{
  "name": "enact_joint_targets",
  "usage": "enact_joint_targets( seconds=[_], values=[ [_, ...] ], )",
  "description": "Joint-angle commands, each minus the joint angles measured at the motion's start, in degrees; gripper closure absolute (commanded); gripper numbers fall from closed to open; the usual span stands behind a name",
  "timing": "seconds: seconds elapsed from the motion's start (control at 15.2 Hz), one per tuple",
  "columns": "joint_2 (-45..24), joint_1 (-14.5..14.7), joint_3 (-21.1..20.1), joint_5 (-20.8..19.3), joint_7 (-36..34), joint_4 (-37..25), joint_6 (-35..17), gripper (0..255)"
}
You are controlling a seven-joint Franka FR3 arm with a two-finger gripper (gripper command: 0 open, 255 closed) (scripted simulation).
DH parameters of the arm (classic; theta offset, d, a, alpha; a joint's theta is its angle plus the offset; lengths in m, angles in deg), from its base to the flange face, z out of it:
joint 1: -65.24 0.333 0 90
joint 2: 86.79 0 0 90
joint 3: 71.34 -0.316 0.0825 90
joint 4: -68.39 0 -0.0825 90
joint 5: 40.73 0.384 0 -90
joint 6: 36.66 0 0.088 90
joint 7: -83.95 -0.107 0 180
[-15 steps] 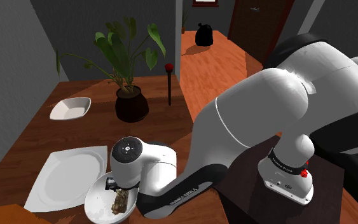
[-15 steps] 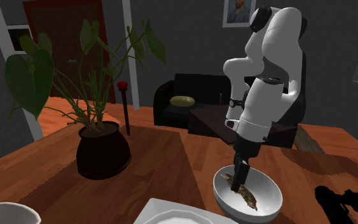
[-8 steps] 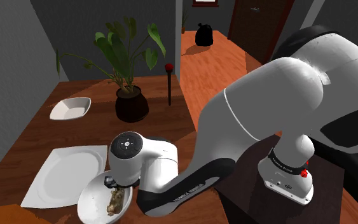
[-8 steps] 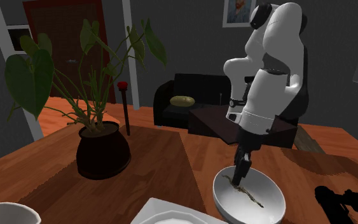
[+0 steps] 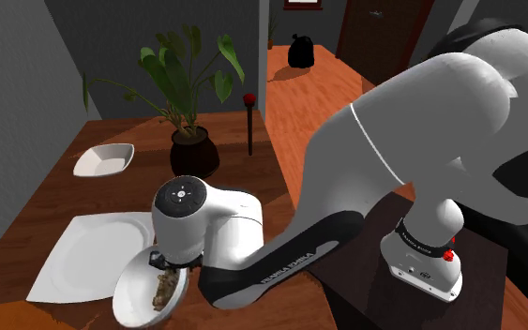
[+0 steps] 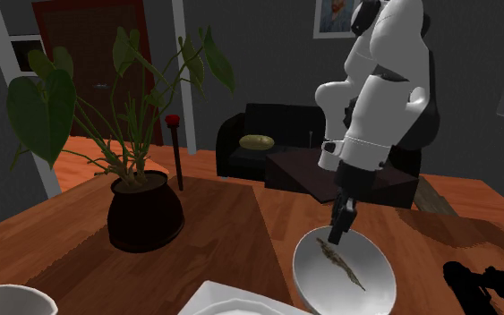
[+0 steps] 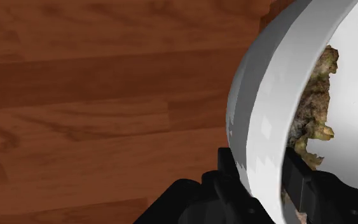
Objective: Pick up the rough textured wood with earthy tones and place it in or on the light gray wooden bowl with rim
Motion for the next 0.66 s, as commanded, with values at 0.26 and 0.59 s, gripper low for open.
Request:
enact_joint_targets(
  seconds=[0.26,0.59],
  values=[
    [3.2,1.7,2.5,-2.3,-1.1,-0.8,3.2,255],
    [5.8,3.1,4.2,-4.3,-2.0,-1.5,6.1,255]
  ],
)
